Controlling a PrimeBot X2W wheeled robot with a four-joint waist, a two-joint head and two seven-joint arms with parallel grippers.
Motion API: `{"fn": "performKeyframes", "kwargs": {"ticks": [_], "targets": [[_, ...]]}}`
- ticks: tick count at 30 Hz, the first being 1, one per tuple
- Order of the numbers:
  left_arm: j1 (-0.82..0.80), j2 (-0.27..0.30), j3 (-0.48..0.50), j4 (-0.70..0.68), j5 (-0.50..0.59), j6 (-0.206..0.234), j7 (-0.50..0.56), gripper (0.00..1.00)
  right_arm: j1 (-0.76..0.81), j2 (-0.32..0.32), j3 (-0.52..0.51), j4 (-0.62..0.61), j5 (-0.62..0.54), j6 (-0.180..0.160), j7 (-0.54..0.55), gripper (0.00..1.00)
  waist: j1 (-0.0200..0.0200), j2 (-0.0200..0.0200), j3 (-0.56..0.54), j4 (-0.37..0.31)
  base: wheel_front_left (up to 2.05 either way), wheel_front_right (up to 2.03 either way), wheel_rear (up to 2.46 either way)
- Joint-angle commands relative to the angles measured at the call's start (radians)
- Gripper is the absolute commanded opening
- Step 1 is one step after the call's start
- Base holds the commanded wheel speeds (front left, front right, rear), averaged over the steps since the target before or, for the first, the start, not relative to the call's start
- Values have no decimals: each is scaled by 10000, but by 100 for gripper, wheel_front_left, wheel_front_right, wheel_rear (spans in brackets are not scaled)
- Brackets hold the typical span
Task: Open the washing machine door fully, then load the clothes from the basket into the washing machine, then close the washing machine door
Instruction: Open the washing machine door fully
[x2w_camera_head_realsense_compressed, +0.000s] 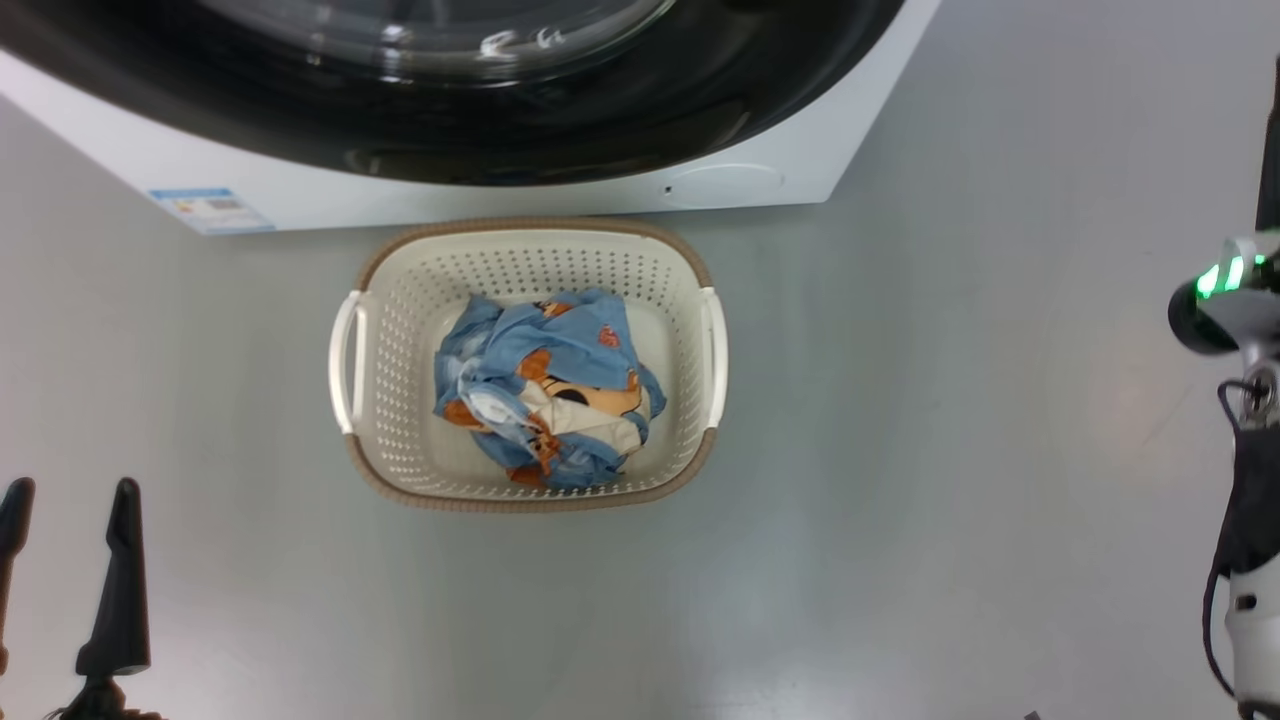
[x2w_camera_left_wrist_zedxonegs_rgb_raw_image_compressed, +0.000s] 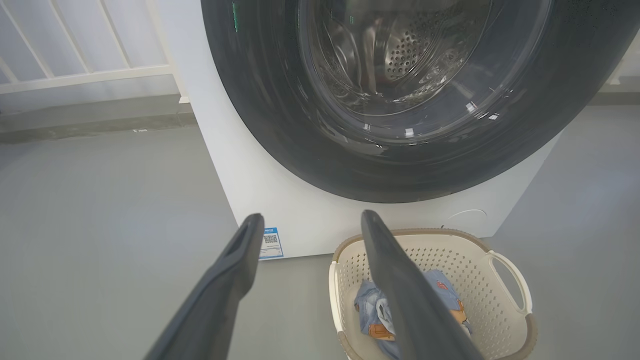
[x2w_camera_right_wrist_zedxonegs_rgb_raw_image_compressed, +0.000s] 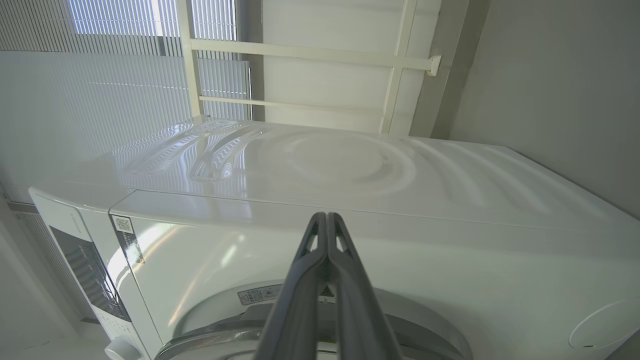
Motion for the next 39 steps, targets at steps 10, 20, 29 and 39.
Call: {"fn": "performKeyframes", "kwargs": {"ticks": [10, 20, 29, 39], "targets": [[-201, 256, 537, -284, -163, -16, -63, 100, -1543, -374, 482, 384, -513, 16, 841, 0, 1, 0, 457, 539, 0, 0, 0], [-226, 1, 572, -203, -198, -16, -63, 100, -2696, -496, 1090, 680, -908, 16, 1385, 0, 1, 0, 833, 875, 0, 0, 0], [-394, -66, 565, -186, -226, -16, -63, 100, -3413, -376, 1781, 931, -1187, 16, 1676, 0, 1, 0, 1101, 1013, 0, 0, 0], [-404, -151, 546, -96, -187, -16, -63, 100, -3528, -437, 1990, 1038, -1167, 16, 1730, 0, 1, 0, 1050, 1109, 0, 0, 0]]}}
